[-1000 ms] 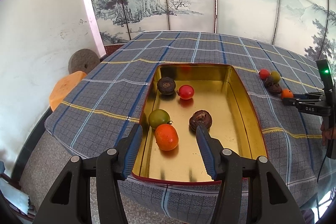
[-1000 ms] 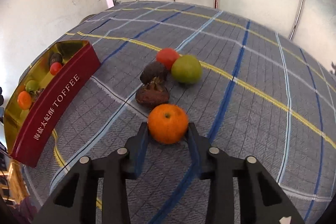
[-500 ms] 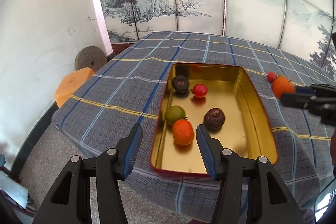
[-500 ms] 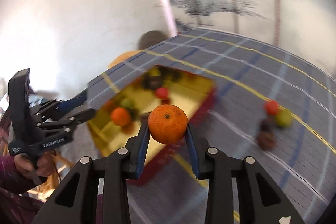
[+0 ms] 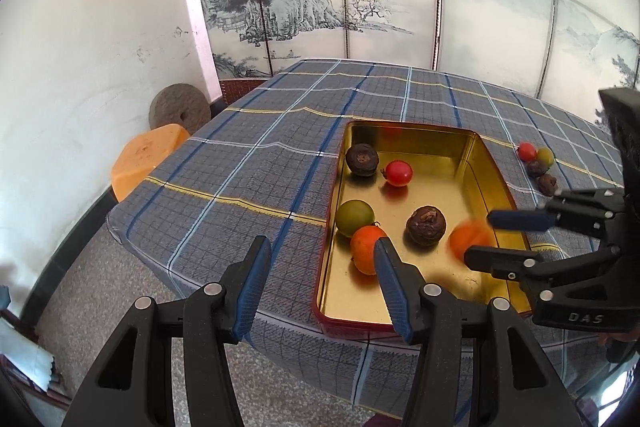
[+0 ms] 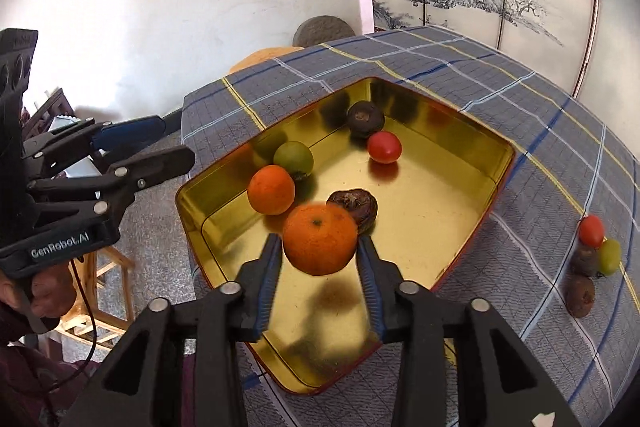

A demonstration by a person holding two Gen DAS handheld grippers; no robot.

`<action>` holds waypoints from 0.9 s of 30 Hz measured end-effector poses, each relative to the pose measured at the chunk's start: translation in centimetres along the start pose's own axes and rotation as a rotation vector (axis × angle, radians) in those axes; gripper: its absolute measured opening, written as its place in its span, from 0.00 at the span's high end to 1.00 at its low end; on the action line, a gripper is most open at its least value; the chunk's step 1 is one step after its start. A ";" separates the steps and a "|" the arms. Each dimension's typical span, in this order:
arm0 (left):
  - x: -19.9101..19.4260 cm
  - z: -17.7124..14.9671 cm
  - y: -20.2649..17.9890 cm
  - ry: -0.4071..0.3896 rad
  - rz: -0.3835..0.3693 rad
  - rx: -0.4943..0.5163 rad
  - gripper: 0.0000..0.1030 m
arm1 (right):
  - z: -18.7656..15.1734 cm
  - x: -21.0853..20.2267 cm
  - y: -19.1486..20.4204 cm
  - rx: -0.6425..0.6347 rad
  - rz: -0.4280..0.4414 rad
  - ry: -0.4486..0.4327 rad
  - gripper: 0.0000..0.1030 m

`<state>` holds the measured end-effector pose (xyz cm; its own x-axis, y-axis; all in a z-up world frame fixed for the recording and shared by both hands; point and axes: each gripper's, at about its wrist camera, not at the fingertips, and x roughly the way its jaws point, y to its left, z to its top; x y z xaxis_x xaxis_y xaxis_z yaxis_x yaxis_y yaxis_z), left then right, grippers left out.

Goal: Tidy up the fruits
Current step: 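Carry the orange into the tin with the right gripper and release, then move the right gripper to a brown lychee and grasp it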

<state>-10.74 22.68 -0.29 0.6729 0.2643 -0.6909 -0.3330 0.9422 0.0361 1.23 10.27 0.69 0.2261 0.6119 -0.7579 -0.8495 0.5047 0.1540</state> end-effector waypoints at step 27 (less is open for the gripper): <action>-0.2 0.4 -3.0 0.011 -0.045 0.067 0.47 | -7.6 -5.0 -16.0 0.306 -0.323 -0.056 0.37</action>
<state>-9.61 19.87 0.04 0.6786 0.2196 -0.7009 -0.2572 0.9649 0.0533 10.06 -5.52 -2.82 0.4892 0.4213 -0.7637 -0.5526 0.8272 0.1023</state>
